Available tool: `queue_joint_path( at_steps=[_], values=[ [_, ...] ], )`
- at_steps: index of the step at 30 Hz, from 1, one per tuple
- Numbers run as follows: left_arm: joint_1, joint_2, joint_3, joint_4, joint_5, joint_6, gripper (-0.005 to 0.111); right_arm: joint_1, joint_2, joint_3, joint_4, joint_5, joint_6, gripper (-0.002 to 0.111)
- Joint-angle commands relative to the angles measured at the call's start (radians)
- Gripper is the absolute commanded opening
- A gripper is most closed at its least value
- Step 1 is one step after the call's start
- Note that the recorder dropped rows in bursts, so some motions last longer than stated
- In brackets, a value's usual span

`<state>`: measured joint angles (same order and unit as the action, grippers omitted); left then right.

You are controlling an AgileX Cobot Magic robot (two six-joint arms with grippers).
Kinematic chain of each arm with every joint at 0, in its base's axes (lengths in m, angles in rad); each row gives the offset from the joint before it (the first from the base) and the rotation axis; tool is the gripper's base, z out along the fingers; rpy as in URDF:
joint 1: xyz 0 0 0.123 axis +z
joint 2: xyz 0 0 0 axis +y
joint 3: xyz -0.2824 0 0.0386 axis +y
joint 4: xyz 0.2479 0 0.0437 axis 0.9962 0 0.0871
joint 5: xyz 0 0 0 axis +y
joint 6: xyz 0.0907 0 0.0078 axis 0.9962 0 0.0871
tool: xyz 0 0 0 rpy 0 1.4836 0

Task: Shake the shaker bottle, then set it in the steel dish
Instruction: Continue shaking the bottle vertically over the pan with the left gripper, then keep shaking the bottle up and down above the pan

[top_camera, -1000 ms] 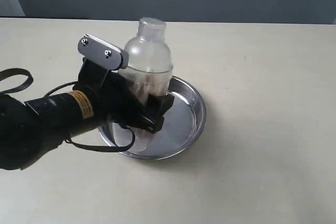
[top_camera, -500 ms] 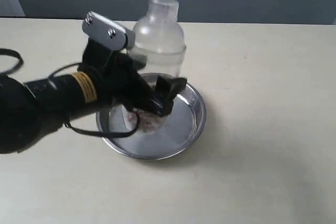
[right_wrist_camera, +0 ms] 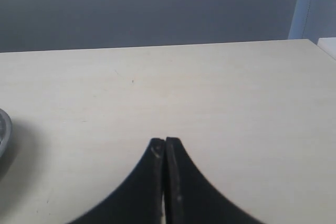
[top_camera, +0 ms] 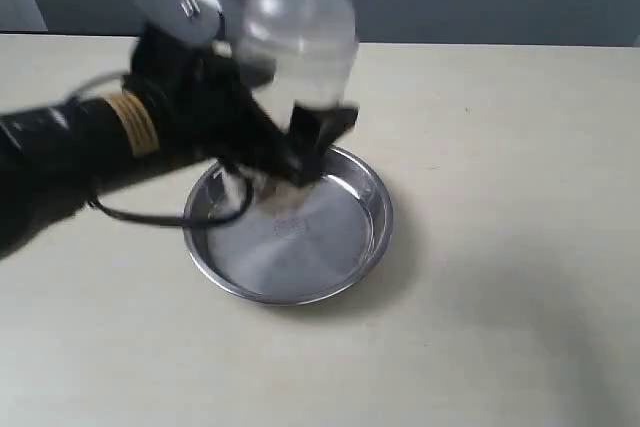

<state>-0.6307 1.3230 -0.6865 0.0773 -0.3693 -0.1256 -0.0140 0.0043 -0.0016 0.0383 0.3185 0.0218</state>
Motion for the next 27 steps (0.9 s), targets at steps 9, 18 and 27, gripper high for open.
queue_joint_path(
  at_steps=[9, 18, 27],
  values=[
    [-0.01, 0.032, 0.003, 0.005, -0.177, -0.005, 0.0, 0.004, -0.004, 0.002, 0.001, -0.012, -0.002, -0.001],
    [-0.008, 0.171, 0.079, -0.051, -0.145, -0.012, 0.0, 0.004, -0.004, 0.002, 0.001, -0.012, -0.002, -0.001],
    [-0.006, 0.028, 0.005, -0.003, -0.131, 0.008, 0.0, 0.004, -0.004, 0.002, 0.001, -0.012, -0.002, -0.001]
  ],
)
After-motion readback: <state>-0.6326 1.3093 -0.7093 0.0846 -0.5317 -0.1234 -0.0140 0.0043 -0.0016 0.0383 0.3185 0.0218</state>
